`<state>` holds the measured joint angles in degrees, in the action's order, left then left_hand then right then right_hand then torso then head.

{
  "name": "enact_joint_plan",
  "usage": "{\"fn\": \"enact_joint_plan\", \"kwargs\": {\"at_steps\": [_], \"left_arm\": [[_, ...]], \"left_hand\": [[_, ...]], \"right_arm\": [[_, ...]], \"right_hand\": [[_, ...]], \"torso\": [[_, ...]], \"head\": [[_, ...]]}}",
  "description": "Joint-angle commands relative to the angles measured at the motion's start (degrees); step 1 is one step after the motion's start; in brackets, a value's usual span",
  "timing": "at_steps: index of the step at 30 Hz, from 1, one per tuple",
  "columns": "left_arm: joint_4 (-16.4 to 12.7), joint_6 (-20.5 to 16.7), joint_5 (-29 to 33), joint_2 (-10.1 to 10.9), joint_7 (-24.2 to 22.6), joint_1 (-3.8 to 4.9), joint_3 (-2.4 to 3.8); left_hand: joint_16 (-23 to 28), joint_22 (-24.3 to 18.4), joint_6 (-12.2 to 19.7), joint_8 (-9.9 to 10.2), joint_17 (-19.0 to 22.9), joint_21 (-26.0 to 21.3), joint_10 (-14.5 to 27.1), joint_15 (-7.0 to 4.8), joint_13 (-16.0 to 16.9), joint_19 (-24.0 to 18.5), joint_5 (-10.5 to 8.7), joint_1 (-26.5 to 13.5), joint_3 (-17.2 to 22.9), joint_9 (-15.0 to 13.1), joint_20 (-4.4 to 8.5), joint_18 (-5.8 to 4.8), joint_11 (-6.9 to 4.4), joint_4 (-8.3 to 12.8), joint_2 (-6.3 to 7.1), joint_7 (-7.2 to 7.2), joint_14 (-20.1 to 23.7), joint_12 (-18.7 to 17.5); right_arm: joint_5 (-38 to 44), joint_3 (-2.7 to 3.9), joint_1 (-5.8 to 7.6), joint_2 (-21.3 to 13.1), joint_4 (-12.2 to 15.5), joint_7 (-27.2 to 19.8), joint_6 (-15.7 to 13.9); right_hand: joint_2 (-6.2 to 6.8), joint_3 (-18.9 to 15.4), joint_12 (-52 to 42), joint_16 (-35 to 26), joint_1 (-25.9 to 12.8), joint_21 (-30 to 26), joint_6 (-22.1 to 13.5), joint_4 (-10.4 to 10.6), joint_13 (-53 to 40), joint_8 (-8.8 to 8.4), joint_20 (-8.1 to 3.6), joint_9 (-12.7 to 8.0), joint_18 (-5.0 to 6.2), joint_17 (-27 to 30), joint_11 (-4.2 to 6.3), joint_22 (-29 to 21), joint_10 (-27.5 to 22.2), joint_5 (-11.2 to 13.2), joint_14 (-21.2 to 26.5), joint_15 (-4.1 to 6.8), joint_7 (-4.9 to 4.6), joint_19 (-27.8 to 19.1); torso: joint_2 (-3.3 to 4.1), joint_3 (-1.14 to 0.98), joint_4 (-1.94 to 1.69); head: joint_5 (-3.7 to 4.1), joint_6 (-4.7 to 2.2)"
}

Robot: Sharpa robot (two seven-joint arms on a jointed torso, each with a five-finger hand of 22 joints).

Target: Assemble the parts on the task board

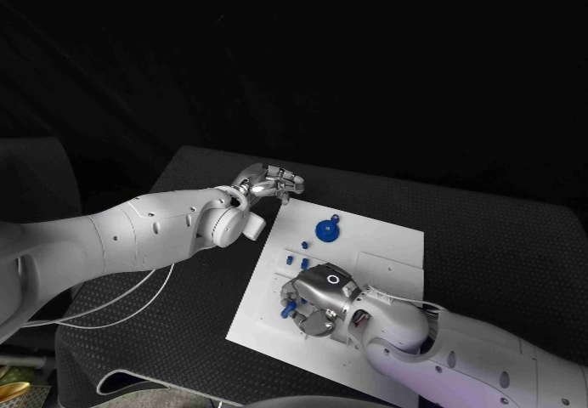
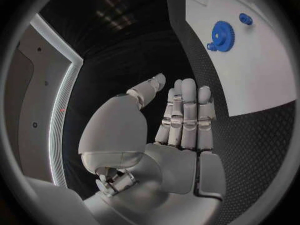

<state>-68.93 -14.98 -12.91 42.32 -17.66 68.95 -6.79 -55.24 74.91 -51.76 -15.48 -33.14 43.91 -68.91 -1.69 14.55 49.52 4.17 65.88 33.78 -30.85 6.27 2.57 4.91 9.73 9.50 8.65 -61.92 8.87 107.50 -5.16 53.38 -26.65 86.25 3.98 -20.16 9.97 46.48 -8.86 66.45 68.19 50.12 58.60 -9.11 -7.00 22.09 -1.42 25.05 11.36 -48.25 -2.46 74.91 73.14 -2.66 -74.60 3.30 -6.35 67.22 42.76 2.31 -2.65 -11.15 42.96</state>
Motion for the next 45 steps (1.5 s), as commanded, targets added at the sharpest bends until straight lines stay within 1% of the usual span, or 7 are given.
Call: {"fn": "enact_joint_plan", "kwargs": {"at_steps": [1,7,17,21,26,30,45], "left_arm": [[-0.1,0.7,0.3,-0.1,-0.4,0.03,0.04],[-0.1,0.8,0.3,-0.1,-0.3,0.03,0.04],[-0.2,0.9,0.3,-0.1,-0.2,0.05,0.04],[-0.3,0.9,0.3,-0.1,-0.2,0.05,0.04],[-0.4,0.9,0.3,0.0,-0.2,0.06,0.04],[-0.4,0.9,0.3,0.0,-0.2,0.06,0.04],[-0.4,0.9,0.3,0.1,-0.2,0.06,0.04]], "left_hand": [[0.2,0.8,0.1,-0.4,-0.1,-0.3,0.3,0.39,0.1,0.5,-0.16,-0.2,-0.1,0.1,0.64,0.82,0.01,0.0,-0.42,0.37,-0.2,0.4],[0.2,0.8,0.1,-0.4,-0.1,-0.3,0.3,0.39,0.1,0.5,-0.16,-0.2,-0.1,0.1,0.63,0.82,0.01,0.0,-0.43,0.37,-0.2,0.4],[0.2,0.9,0.1,-0.4,-0.1,-0.4,0.3,0.40,0.1,0.5,-0.17,-0.2,-0.1,0.1,0.63,0.82,0.02,0.0,-0.41,0.38,-0.2,0.4],[0.2,0.9,0.1,-0.4,-0.1,-0.4,0.3,0.40,0.1,0.5,-0.18,-0.2,-0.2,0.1,0.63,0.82,0.02,0.0,-0.39,0.38,-0.2,0.4],[0.2,0.9,0.1,-0.4,-0.1,-0.4,0.3,0.40,0.1,0.5,-0.19,-0.2,-0.2,0.1,0.63,0.82,0.02,0.0,-0.37,0.38,-0.2,0.4],[0.2,0.9,0.1,-0.4,-0.1,-0.4,0.3,0.40,0.1,0.5,-0.19,-0.2,-0.2,0.1,0.63,0.82,0.02,0.0,-0.36,0.38,-0.2,0.4],[0.2,0.9,0.1,-0.5,-0.1,-0.4,0.4,0.41,0.1,0.5,-0.20,-0.2,-0.2,0.1,0.62,0.81,0.03,0.0,-0.37,0.37,-0.1,0.5]], "right_arm": [[1.1,0.03,-0.02,-0.2,0.4,0.7,-0.5],[1.2,0.04,-0.01,-0.2,0.6,0.7,0.4],[4.7,-0.04,0.44,1.6,0.3,1.6,6.4],[7.0,-0.35,0.73,2.1,0.3,2.6,7.7],[8.9,-1.20,1.24,2.7,0.7,3.5,9.3],[10.5,-1.47,1.48,2.8,1.0,4.6,9.2],[11.6,-1.47,1.75,2.5,2.5,6.0,6.9]], "right_hand": [[-0.05,0.2,-0.2,0.2,0.5,0.4,0.4,-0.3,-0.1,0.27,-0.23,0.1,3.64,-0.1,-0.28,0.9,2.0,-0.1,0.3,0.40,0.06,0.0],[-0.05,0.2,-0.2,0.2,0.5,0.4,0.4,-0.4,-0.1,0.29,-0.24,0.1,3.64,-0.1,-0.26,0.9,2.1,-0.1,0.3,0.41,0.08,0.1],[0.01,0.1,-0.3,0.2,0.4,0.4,0.5,-0.5,-0.2,0.35,-0.20,0.2,3.64,-0.1,-0.22,0.9,2.2,-0.1,0.3,0.45,0.12,0.0],[0.01,0.1,-0.3,0.2,0.3,0.4,0.5,-0.7,-0.2,0.38,-0.17,0.2,3.64,-0.1,-0.19,0.9,2.3,-0.1,0.3,0.48,0.14,0.0],[0.05,0.0,-0.3,0.1,0.3,0.4,0.6,-0.8,-0.3,0.42,-0.12,0.2,3.64,-0.1,-0.16,0.9,2.4,-0.1,0.3,0.50,0.17,-0.1],[0.08,0.0,-0.3,0.1,0.3,0.4,0.6,-0.9,-0.3,0.44,-0.09,0.2,3.64,-0.1,-0.14,0.9,2.4,-0.1,0.3,0.52,0.19,-0.1],[0.20,0.2,-0.5,0.1,0.3,0.5,0.9,-1.0,-0.4,0.57,0.05,0.3,3.64,-0.2,-0.01,0.9,2.8,-0.1,0.3,0.65,0.30,-0.1]], "torso": [[0.00,-0.01,0.05],[-0.02,0.02,0.07],[-0.04,0.09,0.01],[-0.02,0.07,-0.01],[-0.05,0.09,0.00],[-0.03,0.05,-0.03],[-0.02,0.02,0.00]], "head": [[0.00,0.01],[0.04,-0.05],[0.26,0.14],[0.34,0.21],[0.41,0.26],[0.50,0.28],[0.39,0.31]]}}
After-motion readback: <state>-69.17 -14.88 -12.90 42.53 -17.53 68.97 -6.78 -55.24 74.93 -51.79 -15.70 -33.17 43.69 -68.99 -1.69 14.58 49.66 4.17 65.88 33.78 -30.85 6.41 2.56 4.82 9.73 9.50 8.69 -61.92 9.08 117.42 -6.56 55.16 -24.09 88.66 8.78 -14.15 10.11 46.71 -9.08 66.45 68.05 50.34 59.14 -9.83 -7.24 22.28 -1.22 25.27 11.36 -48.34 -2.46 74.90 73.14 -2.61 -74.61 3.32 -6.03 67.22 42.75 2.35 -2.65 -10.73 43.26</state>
